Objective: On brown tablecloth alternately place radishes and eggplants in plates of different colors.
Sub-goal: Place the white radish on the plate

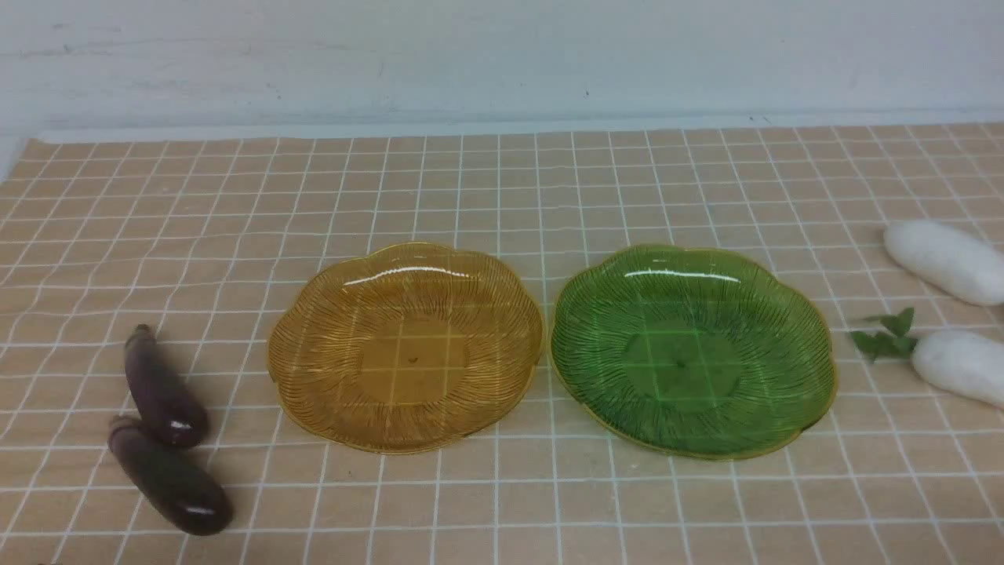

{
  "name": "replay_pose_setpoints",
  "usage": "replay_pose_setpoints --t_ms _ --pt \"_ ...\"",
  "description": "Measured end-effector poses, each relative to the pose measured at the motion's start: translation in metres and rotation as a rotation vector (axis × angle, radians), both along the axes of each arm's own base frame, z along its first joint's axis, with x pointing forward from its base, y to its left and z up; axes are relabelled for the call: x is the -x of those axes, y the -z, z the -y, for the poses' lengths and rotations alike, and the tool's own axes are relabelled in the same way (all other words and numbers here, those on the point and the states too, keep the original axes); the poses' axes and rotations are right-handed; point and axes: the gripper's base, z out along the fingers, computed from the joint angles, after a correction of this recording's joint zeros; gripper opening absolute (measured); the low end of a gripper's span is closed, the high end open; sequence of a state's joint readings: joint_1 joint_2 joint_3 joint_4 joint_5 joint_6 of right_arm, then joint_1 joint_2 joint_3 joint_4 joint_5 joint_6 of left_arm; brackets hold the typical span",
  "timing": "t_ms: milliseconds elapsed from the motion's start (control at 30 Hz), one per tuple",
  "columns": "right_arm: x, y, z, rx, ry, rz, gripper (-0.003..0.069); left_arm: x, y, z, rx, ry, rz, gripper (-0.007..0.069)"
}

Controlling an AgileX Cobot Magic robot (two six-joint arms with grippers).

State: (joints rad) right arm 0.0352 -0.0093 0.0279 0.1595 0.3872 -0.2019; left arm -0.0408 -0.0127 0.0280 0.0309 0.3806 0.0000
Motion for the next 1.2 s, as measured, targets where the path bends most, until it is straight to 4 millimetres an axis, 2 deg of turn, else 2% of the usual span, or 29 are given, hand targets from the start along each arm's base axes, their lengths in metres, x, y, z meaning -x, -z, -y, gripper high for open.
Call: replay_pose_setpoints --t_ms 1200 --pt "0.0000 0.0000 0.0000 0.000 0.000 0.000 -0.0017 0.0000 0.0000 0.0000 0.000 0.000 0.000 -0.0003"
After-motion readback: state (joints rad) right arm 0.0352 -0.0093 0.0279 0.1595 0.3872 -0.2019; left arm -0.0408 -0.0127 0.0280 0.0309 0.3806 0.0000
